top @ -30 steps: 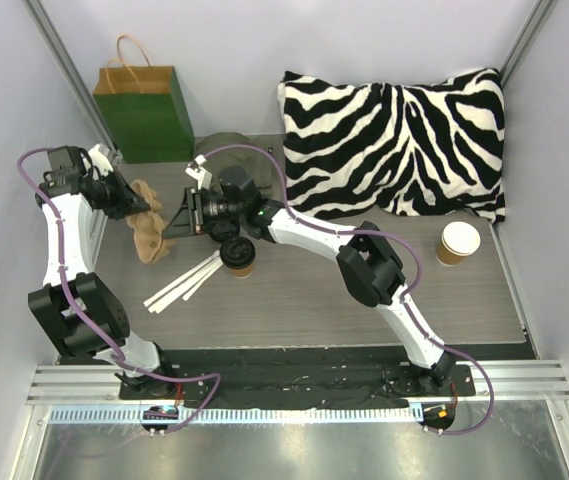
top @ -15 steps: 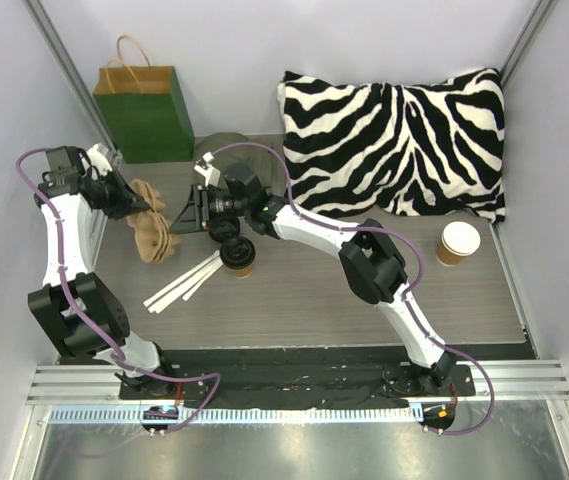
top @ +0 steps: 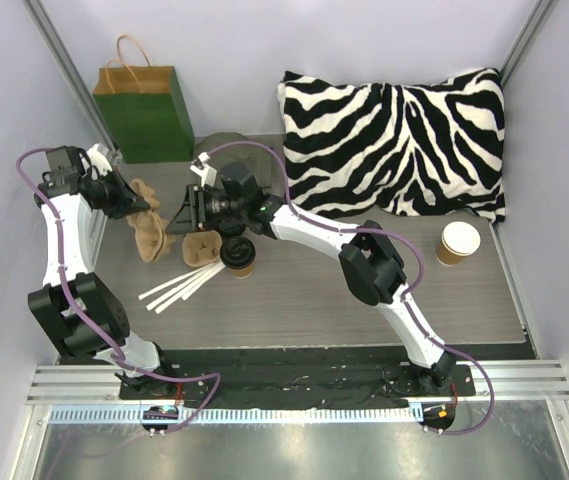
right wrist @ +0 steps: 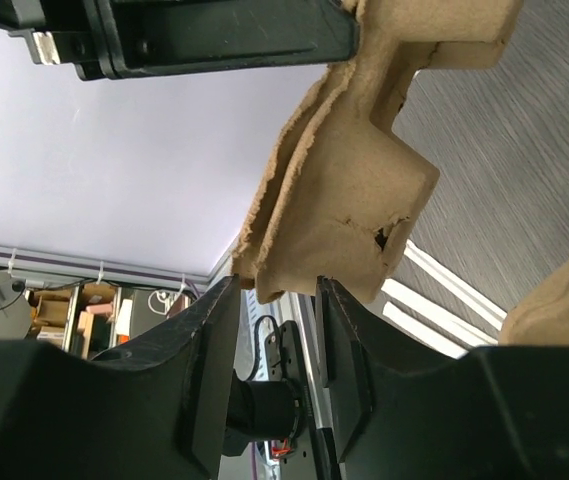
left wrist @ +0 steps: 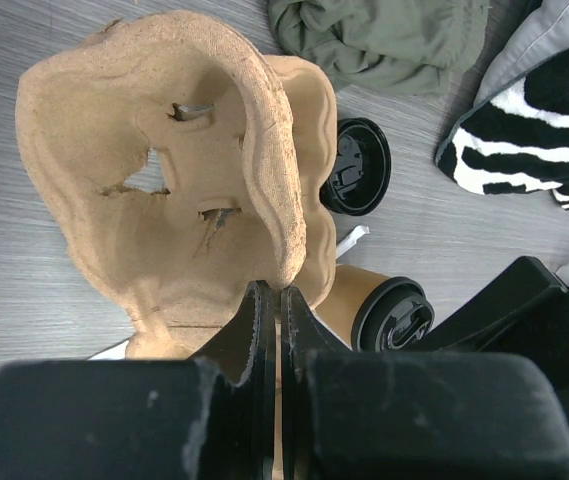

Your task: Pack the takeout coffee

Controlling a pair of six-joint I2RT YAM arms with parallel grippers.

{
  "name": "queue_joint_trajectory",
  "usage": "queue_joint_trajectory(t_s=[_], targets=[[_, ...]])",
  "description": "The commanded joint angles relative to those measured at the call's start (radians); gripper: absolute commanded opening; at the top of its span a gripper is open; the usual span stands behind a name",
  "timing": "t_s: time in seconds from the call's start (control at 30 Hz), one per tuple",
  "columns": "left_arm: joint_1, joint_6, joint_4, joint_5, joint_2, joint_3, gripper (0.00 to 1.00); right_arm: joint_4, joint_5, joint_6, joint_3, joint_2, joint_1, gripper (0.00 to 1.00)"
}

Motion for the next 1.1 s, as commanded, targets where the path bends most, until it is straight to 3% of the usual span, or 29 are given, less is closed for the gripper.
queue_joint_trajectory(t_s=[0.0, 0.2, 0.63, 0.83, 0.93, 0.97, 1.07], targets=[[0.006, 0.013, 0.034, 0.014, -0.028, -0.013, 0.0, 0.009, 0.021, -0.034, 0.064, -0.002, 0.01, 0.45], [-0.004, 0.068, 0.06, -0.111, -0.004, -0.042, 0.0, -0.023, 0.038, -0.068, 0.061, -0.02, 0.007, 0.47], [-0.136, 0.25, 0.011, -0.509, 0.413, 0.268, 0.0, -0.15, 0.085, -0.215, 0.024, -0.153, -0.074, 0.53], [-0.173, 0.288, 0.003, -0.598, 0.527, 0.332, 0.01, -0.186, 0.044, -0.238, -0.019, -0.201, -0.137, 0.59], [-0.173, 0.296, 0.007, -0.595, 0.53, 0.328, 0.14, -0.207, 0.025, -0.275, -0.027, -0.224, -0.168, 0.63], [-0.173, 0.297, 0.006, -0.587, 0.526, 0.325, 0.26, -0.215, 0.022, -0.283, -0.03, -0.227, -0.175, 0.63], [-0.173, 0.294, -0.002, -0.532, 0.477, 0.32, 0.45, -0.249, -0.004, -0.306, -0.031, -0.238, -0.207, 0.63]])
